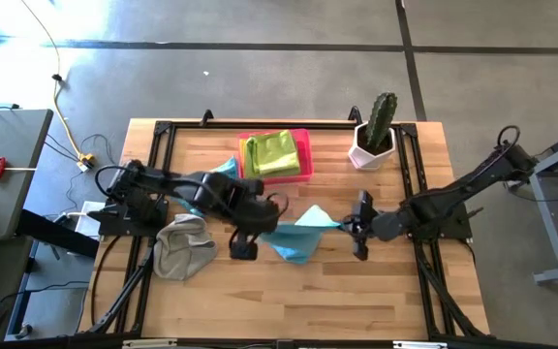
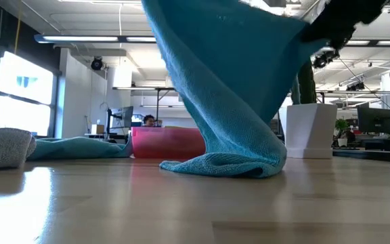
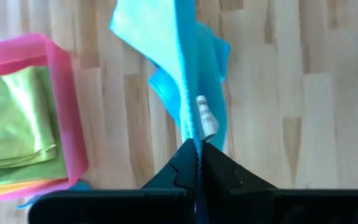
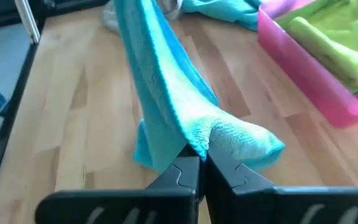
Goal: Fold microfiber towels
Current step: Fold the bottom blue microfiber cloth
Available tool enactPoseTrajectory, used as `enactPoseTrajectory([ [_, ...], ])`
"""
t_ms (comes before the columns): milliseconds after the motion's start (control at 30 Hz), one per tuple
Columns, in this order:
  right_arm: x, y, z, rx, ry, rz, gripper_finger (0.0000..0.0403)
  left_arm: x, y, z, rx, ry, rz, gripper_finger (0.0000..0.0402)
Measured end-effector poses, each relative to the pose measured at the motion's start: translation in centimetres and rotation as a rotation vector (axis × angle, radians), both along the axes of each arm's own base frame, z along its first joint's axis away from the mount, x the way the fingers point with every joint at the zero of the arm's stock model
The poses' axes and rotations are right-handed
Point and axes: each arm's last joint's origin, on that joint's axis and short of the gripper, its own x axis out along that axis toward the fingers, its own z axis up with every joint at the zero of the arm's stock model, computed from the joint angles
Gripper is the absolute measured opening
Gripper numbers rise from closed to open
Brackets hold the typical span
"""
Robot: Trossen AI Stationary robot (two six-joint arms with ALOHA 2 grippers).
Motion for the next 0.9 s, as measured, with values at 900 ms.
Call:
enactPoseTrajectory([
  [900, 2.3, -4.4, 17.3, -0.578, 0.343, -0.322, 0.0, -1.5, 4.7, 7.6, 0.667, -0.279, 0.299, 0.0],
])
